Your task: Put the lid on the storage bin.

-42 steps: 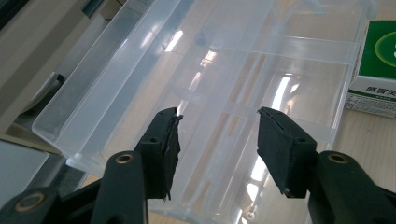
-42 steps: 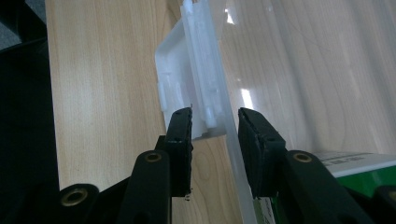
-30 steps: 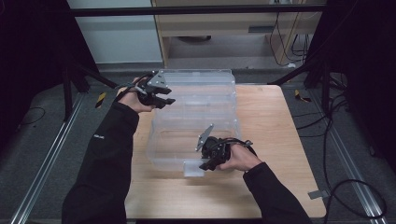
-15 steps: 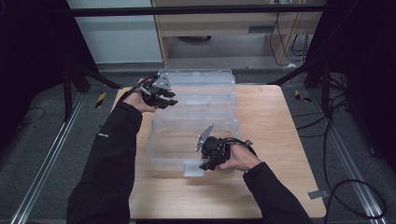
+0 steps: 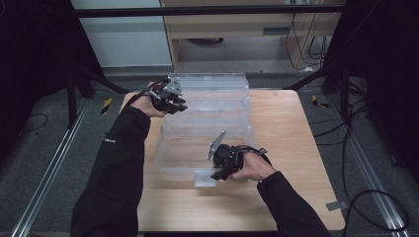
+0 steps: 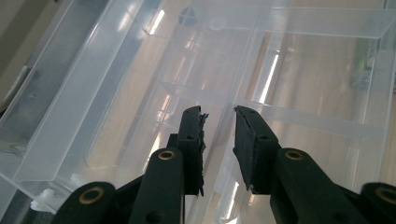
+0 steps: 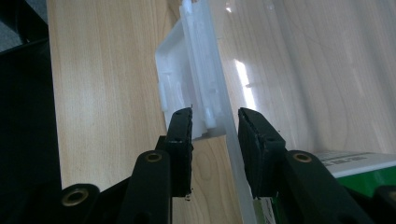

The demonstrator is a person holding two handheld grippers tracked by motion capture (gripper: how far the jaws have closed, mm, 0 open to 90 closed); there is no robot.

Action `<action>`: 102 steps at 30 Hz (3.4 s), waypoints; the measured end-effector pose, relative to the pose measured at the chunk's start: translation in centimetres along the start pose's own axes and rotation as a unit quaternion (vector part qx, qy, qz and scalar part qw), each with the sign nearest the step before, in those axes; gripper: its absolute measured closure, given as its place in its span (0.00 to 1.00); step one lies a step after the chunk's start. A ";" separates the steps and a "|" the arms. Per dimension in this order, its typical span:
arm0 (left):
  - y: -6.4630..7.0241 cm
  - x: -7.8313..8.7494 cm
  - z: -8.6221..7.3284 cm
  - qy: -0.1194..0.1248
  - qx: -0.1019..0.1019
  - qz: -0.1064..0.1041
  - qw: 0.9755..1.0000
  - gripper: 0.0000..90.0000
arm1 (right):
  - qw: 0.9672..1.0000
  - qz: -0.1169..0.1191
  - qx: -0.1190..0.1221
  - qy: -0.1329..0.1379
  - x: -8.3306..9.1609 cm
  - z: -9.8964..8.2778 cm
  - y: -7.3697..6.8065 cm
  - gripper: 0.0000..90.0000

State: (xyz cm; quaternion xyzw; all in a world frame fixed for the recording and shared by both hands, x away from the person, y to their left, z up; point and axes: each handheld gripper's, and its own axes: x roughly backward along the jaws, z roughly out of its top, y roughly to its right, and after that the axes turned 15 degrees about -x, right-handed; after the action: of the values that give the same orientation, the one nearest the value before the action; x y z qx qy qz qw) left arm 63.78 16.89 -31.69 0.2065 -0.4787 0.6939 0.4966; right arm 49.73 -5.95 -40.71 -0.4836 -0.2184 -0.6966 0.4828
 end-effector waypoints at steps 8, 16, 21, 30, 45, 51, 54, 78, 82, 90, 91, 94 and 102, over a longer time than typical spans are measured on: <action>-0.1 -0.3 0.5 -0.008 -0.001 -0.005 1.000 0.78 | 1.000 0.001 0.000 0.000 0.0 0.0 0.0 0.73; -0.1 -0.7 1.5 -0.013 -0.016 -0.010 1.000 0.81 | 1.000 0.000 0.001 0.001 0.0 0.0 0.0 0.73; 0.0 -0.4 1.7 -0.024 -0.033 -0.013 0.999 0.86 | 1.000 -0.002 -0.001 0.000 0.0 0.0 0.0 0.74; 0.0 -0.1 2.4 -0.038 -0.056 -0.027 0.997 0.90 | 1.000 -0.006 -0.008 -0.004 0.0 0.1 -0.1 0.74; 0.4 0.8 2.8 -0.037 -0.063 -0.046 0.996 0.95 | 1.000 -0.009 -0.013 -0.003 -0.1 0.1 -0.2 0.74; 1.1 1.5 3.3 -0.039 -0.073 -0.050 0.995 0.96 | 1.000 -0.008 -0.017 -0.003 -0.1 0.1 -0.2 0.74; 1.5 1.9 3.4 -0.040 -0.077 -0.051 0.995 0.96 | 1.000 -0.008 -0.016 -0.004 -0.1 0.1 -0.2 0.74; 5.6 4.0 4.0 -0.042 -0.097 -0.049 0.993 0.96 | 1.000 -0.008 -0.007 0.007 -0.1 -0.1 -0.2 0.74; 6.1 4.2 3.9 -0.038 -0.101 -0.049 0.993 0.96 | 1.000 -0.011 -0.004 0.007 -0.1 -0.1 -0.3 0.74; 6.8 4.3 4.0 -0.040 -0.105 -0.052 0.992 0.96 | 1.000 -0.009 -0.003 0.009 -0.1 -0.2 -0.3 0.74; 6.8 4.3 4.0 -0.040 -0.106 -0.053 0.992 0.96 | 1.000 -0.008 -0.004 0.011 -0.1 -0.2 -0.3 0.74; 7.0 4.4 3.9 -0.039 -0.105 -0.054 0.992 0.96 | 1.000 -0.007 -0.002 0.013 -0.1 -0.3 -0.3 0.74; 7.6 4.5 3.8 -0.040 -0.104 -0.054 0.992 0.95 | 1.000 -0.012 0.001 0.015 0.0 -0.4 -0.4 0.73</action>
State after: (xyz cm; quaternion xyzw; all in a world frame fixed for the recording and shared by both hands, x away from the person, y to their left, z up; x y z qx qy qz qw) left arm 54.37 15.44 -30.01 0.2072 -0.5556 0.6039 0.5326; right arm 49.21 -6.05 -40.80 -0.4701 -0.2173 -0.7093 0.4782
